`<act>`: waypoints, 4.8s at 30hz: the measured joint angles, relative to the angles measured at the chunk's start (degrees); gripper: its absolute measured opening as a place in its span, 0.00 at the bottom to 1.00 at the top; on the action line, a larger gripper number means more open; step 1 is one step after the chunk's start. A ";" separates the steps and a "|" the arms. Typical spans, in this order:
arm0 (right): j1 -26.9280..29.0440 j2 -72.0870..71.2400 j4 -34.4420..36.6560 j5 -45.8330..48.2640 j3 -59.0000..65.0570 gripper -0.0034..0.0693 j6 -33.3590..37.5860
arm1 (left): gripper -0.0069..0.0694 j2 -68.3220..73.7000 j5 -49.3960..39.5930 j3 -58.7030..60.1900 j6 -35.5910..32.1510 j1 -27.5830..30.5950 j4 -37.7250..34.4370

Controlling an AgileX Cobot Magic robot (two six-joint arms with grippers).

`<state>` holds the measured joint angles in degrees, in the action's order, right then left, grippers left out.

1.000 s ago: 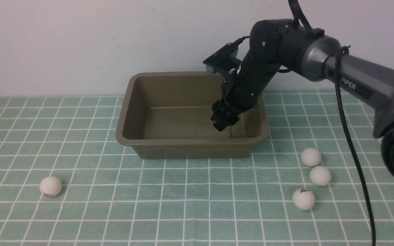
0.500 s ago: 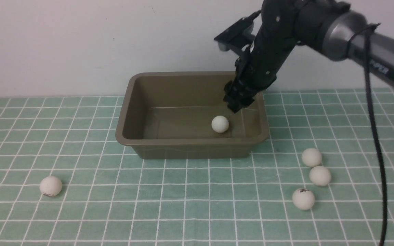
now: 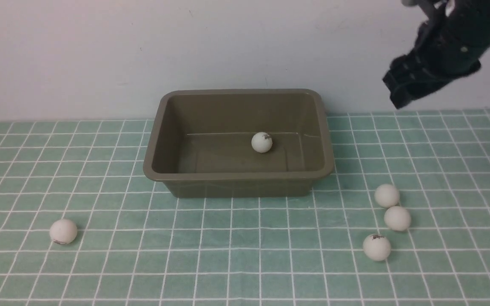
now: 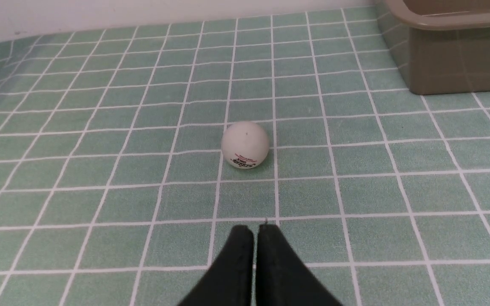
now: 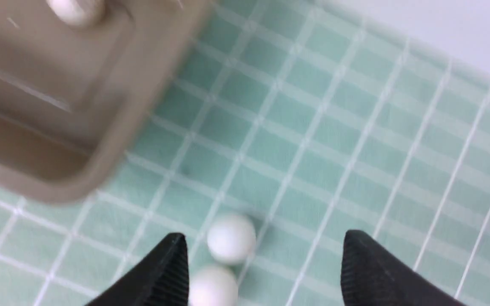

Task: Put the table tennis balls in the box on the green coffee tablecloth.
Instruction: 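Reach for and grasp a ping pong ball on the table, then release the ping pong ball into the bin and lift the gripper away, then reach for and grasp a ping pong ball on the table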

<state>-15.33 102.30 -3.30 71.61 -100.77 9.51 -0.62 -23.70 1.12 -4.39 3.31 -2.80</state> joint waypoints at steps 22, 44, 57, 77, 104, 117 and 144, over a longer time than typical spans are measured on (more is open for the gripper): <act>3.63 4.37 6.24 -19.05 21.82 0.65 -9.51 | 0.09 0.00 0.00 0.00 0.00 0.00 -0.05; 3.63 14.39 6.29 -23.48 21.82 0.60 -9.51 | 0.09 0.00 0.00 0.00 0.00 0.00 0.00; 3.63 15.09 2.61 -15.57 12.26 0.55 -9.51 | 0.09 0.00 0.00 0.00 0.00 0.00 0.00; -9.78 21.08 10.61 -9.07 -12.62 0.55 -5.63 | 0.09 0.00 0.00 0.00 0.00 0.00 -0.05; -11.23 25.46 8.75 -2.14 -21.24 0.70 -4.97 | 0.09 0.00 0.00 0.00 0.00 0.00 0.00; -1.67 6.40 2.82 0.22 -17.21 0.70 -7.71 | 0.09 0.00 0.00 0.00 0.00 0.00 0.00; 7.98 -16.59 12.86 -28.91 41.10 0.68 -13.47 | 0.09 0.00 0.00 0.00 0.00 0.00 0.00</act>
<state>-7.36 85.71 9.56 42.71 -59.67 -3.96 -0.62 -23.70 1.12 -4.39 3.31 -2.80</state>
